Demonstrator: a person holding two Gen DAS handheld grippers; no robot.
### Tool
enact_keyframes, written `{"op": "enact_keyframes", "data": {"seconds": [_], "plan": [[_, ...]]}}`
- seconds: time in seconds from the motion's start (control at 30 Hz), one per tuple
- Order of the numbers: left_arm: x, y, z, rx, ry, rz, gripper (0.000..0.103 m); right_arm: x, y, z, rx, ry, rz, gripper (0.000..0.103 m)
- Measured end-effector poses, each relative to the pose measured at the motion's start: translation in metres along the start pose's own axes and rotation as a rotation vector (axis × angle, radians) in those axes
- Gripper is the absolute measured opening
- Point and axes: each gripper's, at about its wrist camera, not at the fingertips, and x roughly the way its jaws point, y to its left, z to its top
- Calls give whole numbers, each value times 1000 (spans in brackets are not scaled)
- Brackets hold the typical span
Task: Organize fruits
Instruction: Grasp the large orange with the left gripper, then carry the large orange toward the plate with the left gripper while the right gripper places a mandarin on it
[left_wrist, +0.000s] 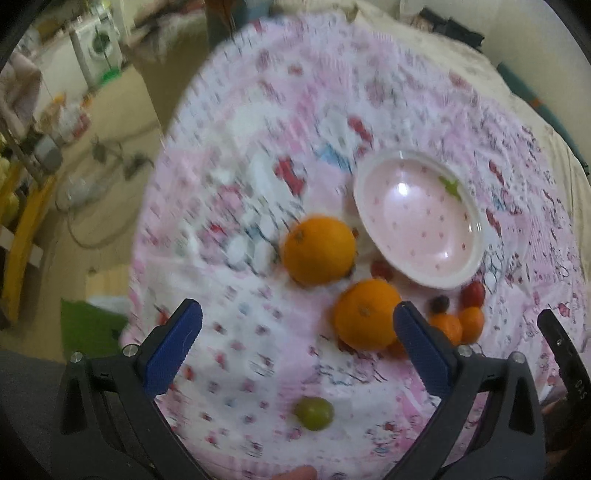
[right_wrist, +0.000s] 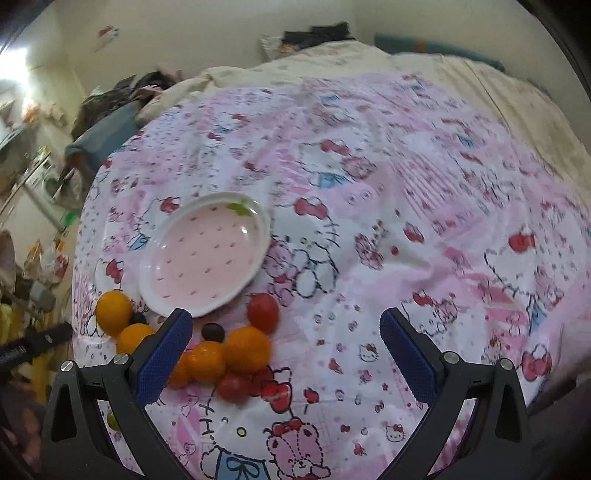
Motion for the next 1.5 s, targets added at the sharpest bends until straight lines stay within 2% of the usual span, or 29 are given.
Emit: {"op": "enact_keyframes", "data": {"seconds": [0.2,0.37,0.47,0.5,0.53,0.63,0.87,0.97,1.17,1.27,1.37,1.43,1.5], "plan": [[39,-15,0,-90,168,-37,97,-2,-11,1,62,18,28,103],[56,-23,5,-106,213,-57,97,-5,-13,4,75,2,7,103],[62,-32,5,-81,218,-51,95,-5,-12,5,72,-1,14,103],[64,-33,5,-76,226,-46,90,-5,-11,5,69,-2,18,103],[67,-34,5,-77,232,-47,78,-5,-9,5,62,-3,19,103],[74,-35,4,-80,272,-94,62,-6,-7,5,51,-5,20,103],[64,-45,-1,18,260,-44,55,0,-7,5,60,15,21,103],[57,-53,-4,43,246,-54,55,2,-7,3,56,25,22,103],[7,-42,2,133,148,-73,55,14,-15,-3,61,71,2,103],[-10,-37,3,172,138,-96,55,19,-18,-6,68,103,5,103],[-22,-34,2,208,104,-86,55,21,-15,-8,46,132,10,103],[-19,-27,2,181,96,-86,55,21,-12,-7,30,160,33,103],[-13,-16,1,118,126,-133,55,20,-11,-4,37,193,62,103]]}}
